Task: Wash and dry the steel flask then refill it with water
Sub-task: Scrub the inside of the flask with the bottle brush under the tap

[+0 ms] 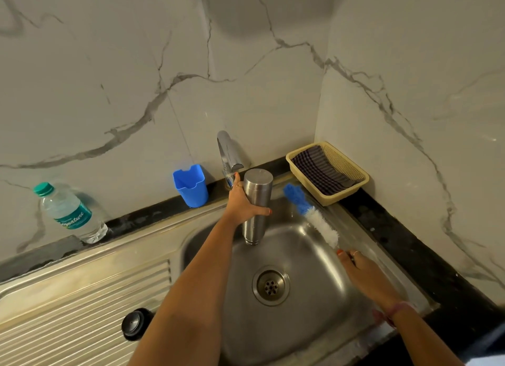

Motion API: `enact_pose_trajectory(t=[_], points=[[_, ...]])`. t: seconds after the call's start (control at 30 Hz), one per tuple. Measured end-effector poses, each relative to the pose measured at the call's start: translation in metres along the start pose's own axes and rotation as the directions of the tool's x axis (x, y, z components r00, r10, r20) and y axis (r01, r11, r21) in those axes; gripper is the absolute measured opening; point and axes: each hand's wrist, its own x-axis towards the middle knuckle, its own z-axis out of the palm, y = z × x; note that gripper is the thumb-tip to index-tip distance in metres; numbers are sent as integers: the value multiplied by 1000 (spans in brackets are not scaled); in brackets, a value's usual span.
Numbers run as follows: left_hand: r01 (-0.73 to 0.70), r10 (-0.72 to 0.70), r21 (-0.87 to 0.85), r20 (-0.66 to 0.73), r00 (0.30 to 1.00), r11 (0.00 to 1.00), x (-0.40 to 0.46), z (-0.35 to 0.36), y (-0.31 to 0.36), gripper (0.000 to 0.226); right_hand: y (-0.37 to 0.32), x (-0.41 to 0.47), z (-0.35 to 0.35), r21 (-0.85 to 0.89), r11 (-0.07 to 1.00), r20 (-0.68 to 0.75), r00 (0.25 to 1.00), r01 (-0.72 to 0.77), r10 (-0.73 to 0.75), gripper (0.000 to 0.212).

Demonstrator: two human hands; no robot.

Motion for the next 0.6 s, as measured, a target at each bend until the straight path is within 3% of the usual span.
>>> enact_pose_trajectory(t=[0.6], points=[[43, -54, -142, -76, 996, 989, 13, 5, 6, 130, 7, 0, 6, -4, 997, 52, 995, -80, 80, 31]])
